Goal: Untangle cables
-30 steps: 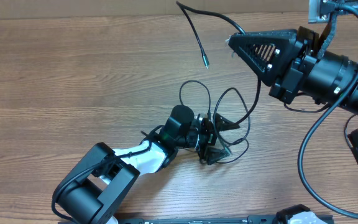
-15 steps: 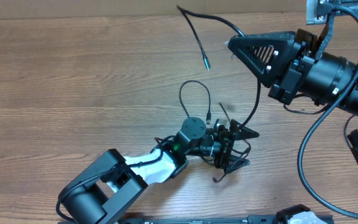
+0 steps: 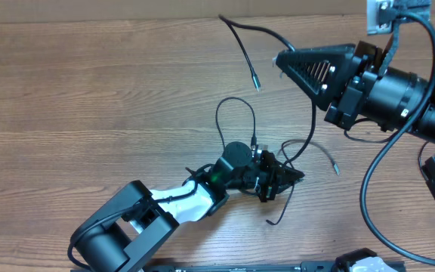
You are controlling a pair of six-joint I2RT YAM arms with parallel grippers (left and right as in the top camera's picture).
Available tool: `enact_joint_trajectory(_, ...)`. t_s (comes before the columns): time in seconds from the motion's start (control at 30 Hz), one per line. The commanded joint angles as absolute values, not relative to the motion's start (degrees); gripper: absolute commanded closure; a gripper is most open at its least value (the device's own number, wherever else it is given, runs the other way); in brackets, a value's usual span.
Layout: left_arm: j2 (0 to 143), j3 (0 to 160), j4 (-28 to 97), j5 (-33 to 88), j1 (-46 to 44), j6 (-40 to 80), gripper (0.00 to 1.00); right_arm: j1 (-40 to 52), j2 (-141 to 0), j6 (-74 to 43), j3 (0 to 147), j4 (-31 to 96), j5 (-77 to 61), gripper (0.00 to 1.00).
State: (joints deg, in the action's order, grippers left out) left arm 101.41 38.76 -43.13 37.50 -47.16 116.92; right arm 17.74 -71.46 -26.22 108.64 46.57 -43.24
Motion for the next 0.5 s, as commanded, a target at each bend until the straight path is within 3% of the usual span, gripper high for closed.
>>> enact_joint_trajectory(0.0, 101.80, 39.11, -40.18, 39.13, -45.08, 110.32, 0.94, 18.04, -70.52, -19.73, 109.67, 49.04, -42.61, 0.96)
enact_joint_trajectory(0.23, 101.80, 39.11, -37.56, 53.47, -34.09, 96.38, 0.96, 17.98, -70.52, -16.84, 109.67, 63.00, -13.39, 0.96)
enact_joint_trajectory(0.47, 101.80, 39.11, -38.22, 75.26, -18.04, 84.55, 0.96, 17.98, -71.16, -34.17, 109.60, 77.73, 26.06, 0.96)
